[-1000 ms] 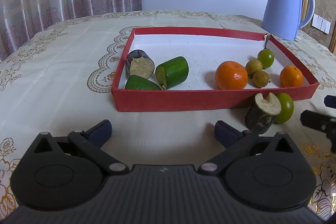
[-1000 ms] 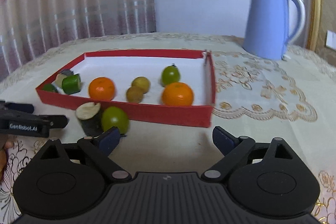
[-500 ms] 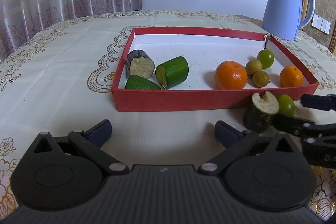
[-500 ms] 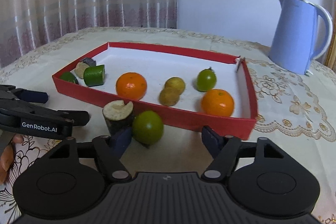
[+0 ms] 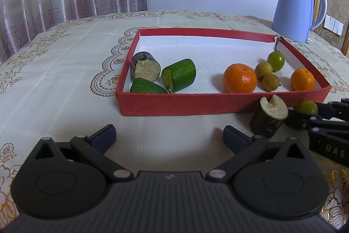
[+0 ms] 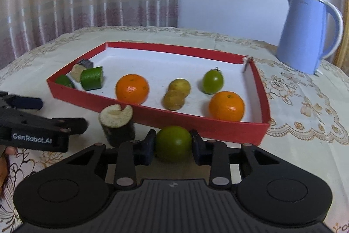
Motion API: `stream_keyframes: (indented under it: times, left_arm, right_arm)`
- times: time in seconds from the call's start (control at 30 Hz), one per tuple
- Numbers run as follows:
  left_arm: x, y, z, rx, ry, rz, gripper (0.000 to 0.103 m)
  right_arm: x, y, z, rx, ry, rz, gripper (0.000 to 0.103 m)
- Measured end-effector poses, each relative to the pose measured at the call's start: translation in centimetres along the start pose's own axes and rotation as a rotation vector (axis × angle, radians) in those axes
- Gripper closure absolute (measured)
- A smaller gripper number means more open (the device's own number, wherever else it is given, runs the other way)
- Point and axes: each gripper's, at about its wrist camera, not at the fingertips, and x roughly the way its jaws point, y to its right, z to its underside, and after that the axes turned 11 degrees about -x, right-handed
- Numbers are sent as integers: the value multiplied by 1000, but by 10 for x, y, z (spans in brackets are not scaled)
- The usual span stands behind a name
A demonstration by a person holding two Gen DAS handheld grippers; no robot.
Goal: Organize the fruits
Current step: 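Grasp the round green lime beside the tray with the right gripper, then carry the green lime into the tray beside the orange and release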
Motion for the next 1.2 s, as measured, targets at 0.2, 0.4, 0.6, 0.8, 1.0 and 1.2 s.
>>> stream_keyframes:
  times: [0.2, 0.4, 0.6, 0.8, 1.0, 1.2]
  left_arm:
    - [0, 0, 0, 0, 0, 0, 0]
    - [0, 0, 0, 0, 0, 0, 0]
    - [0, 0, 0, 0, 0, 0, 0]
    - [0, 0, 0, 0, 0, 0, 0]
    - [-1, 0, 0, 0, 0, 0, 0]
    - [-1, 0, 0, 0, 0, 0, 0]
  right_arm:
    - [-5, 5, 4, 25, 2, -3, 70]
    - [-13, 11, 3, 47, 20, 21, 70]
    - [-19, 24, -12, 67, 39, 23, 70]
    - [-31, 17, -13, 44, 57, 16, 70]
    - [-37, 23, -27, 44, 97, 40, 70]
    - [-31, 37, -37, 60, 102, 81, 70]
